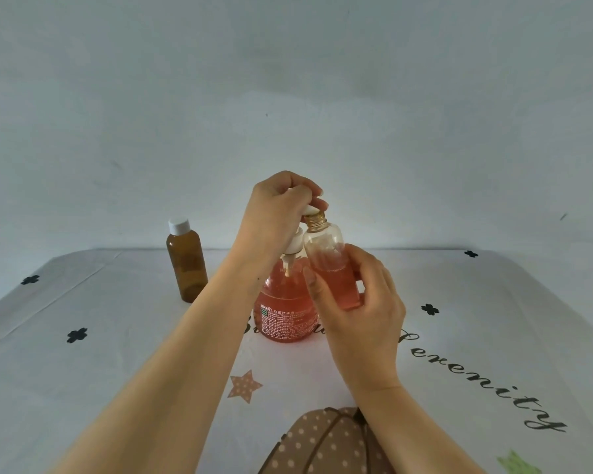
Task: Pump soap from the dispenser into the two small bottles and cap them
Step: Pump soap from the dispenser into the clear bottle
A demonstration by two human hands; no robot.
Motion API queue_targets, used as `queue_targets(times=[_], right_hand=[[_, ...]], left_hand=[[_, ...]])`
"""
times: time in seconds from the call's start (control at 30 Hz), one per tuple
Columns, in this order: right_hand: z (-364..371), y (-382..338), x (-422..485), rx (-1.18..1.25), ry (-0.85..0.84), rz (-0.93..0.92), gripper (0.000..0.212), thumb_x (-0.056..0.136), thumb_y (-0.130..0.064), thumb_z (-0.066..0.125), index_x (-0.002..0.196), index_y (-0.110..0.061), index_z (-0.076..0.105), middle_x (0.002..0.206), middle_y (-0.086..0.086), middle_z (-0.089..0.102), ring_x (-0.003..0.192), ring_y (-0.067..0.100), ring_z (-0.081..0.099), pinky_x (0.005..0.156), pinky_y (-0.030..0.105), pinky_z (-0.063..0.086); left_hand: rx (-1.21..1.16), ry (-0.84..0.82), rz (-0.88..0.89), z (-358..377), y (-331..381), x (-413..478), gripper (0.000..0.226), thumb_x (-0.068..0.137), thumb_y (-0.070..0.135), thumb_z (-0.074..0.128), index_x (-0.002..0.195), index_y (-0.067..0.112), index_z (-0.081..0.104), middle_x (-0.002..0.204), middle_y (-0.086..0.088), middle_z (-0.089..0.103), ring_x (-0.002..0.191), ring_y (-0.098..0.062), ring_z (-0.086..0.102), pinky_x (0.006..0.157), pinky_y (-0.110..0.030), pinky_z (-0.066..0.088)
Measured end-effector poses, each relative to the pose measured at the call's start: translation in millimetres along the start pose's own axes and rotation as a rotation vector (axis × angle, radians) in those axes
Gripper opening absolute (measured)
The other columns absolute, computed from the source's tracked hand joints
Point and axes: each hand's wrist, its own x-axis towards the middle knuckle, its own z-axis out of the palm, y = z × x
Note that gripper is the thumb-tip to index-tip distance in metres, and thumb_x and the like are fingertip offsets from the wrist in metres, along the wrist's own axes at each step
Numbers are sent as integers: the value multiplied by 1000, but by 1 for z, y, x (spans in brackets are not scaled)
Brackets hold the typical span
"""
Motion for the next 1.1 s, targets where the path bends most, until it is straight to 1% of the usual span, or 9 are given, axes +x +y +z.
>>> queue_targets(times=[0.13, 0.23, 0.33, 0.43, 0.57, 0.73, 0.8, 0.9, 1.1], right_hand=[[-1, 1, 0, -2, -14, 20, 56, 77, -62, 63, 119, -25, 63, 105, -13, 65, 96, 9, 62, 82, 37, 55], [-3, 2, -2, 1, -43, 46, 55, 77, -64, 62, 117, -26, 63, 107, -12, 66, 98, 11, 63, 83, 40, 55], [-6, 4, -3, -8, -65, 65, 57, 75, -65, 61, 116, -24, 65, 103, -13, 66, 98, 12, 62, 82, 39, 54], [-8, 3, -3, -21, -72, 70, 57, 74, -64, 61, 115, -24, 66, 101, -14, 65, 97, 11, 62, 81, 36, 54], [-9, 3, -3, -29, -77, 76, 54, 74, -64, 60, 113, -27, 65, 101, -16, 65, 98, 11, 61, 82, 34, 53], [-7, 3, -2, -27, -77, 77, 55, 76, -64, 61, 116, -27, 64, 103, -15, 66, 98, 10, 61, 83, 38, 54], [-4, 2, -1, -12, -75, 83, 55, 76, -66, 63, 116, -28, 62, 105, -14, 66, 97, 9, 62, 84, 41, 54], [-1, -2, 0, 9, -85, 79, 58, 76, -70, 62, 116, -29, 62, 105, -13, 67, 95, 7, 63, 84, 42, 55], [-1, -2, 1, 5, -84, 65, 57, 77, -70, 61, 115, -29, 62, 104, -14, 67, 95, 6, 63, 84, 42, 55]], left_hand=[[-23, 17, -14, -1, -2, 0, 22, 84, 3, 47, 80, 13, 66, 91, -6, 73, 72, -15, 64, 74, -42, 55], [-1, -8, -12, 1, -3, -2, 25, 83, 1, 45, 76, 13, 66, 90, -6, 74, 74, -17, 66, 73, -34, 53], [88, -30, 11, 4, -5, -2, 33, 81, -1, 41, 68, 17, 66, 85, -1, 74, 88, -31, 68, 75, -39, 54], [157, -50, 41, 4, -6, -2, 37, 79, 0, 39, 62, 19, 66, 81, 1, 75, 86, -46, 63, 70, -47, 53], [175, -44, 45, 4, -3, -4, 37, 80, -2, 39, 62, 17, 65, 80, 2, 75, 87, -30, 69, 71, -43, 55], [129, -12, 32, 6, -1, -5, 38, 80, -2, 36, 60, 17, 63, 79, 0, 75, 85, -30, 68, 72, -40, 52], [87, 7, 38, 5, 1, -5, 33, 83, 0, 38, 70, 15, 64, 81, -3, 74, 80, -29, 67, 70, -37, 50], [47, -3, 28, 0, 4, -4, 20, 92, 10, 44, 88, 14, 63, 84, -4, 74, 71, -17, 66, 74, -38, 50], [-3, -1, -13, -2, 5, -3, 17, 93, 14, 47, 91, 12, 63, 83, -7, 74, 70, -16, 67, 85, -47, 53]])
